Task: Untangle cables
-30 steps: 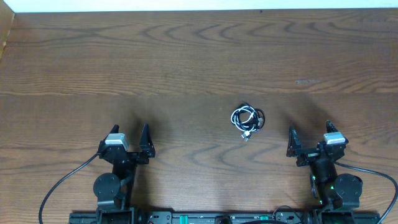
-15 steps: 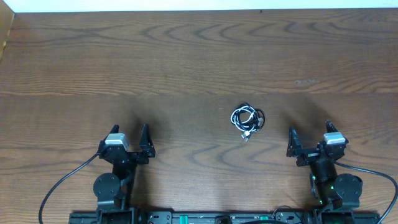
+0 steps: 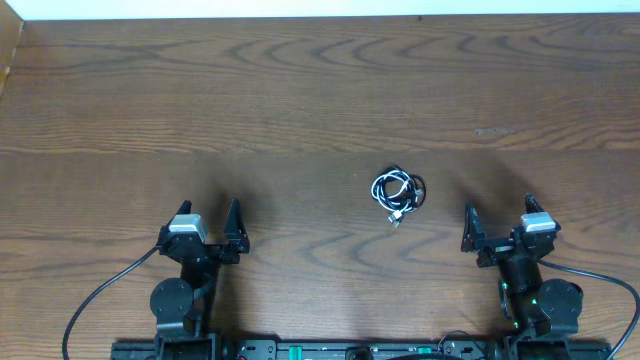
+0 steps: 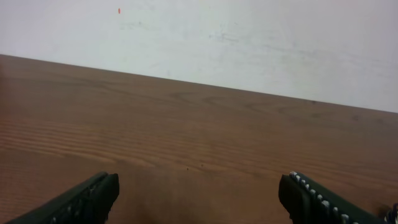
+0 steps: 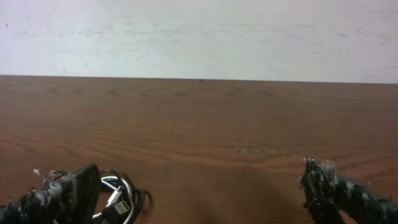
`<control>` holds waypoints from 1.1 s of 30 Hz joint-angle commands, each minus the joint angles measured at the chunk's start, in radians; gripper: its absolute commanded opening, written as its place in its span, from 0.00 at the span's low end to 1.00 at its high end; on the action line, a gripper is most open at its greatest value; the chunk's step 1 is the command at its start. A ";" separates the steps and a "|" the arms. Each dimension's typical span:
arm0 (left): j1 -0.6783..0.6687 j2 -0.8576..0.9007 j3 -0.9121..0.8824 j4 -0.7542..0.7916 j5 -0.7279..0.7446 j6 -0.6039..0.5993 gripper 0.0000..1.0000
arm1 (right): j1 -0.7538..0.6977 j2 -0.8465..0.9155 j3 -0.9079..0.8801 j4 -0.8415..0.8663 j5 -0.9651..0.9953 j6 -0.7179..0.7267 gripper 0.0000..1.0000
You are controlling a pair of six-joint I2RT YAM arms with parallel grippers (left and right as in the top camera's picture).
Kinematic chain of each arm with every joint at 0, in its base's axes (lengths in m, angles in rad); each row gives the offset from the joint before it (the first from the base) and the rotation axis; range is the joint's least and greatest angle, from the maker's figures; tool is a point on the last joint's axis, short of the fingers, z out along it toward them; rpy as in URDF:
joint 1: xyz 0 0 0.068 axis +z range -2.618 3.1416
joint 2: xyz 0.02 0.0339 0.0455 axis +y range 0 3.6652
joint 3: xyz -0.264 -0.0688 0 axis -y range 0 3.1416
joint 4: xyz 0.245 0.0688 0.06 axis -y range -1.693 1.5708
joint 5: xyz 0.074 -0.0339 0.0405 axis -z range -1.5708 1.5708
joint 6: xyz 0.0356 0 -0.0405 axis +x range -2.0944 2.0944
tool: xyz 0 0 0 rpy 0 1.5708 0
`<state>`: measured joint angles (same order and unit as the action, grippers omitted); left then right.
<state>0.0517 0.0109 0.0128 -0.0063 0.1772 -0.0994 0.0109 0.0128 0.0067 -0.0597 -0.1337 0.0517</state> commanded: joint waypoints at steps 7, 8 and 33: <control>0.004 -0.007 -0.009 -0.046 0.014 0.017 0.87 | 0.002 -0.005 -0.001 -0.003 0.015 -0.008 0.99; 0.004 -0.007 -0.009 -0.046 0.014 0.017 0.87 | 0.002 -0.005 -0.001 -0.002 0.016 -0.008 0.99; 0.004 0.160 0.063 -0.103 0.021 -0.154 0.87 | 0.002 0.016 0.000 -0.009 0.026 0.086 0.99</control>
<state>0.0517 0.1242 0.0444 -0.0711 0.1783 -0.2329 0.0109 0.0154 0.0067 -0.0605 -0.1314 0.0715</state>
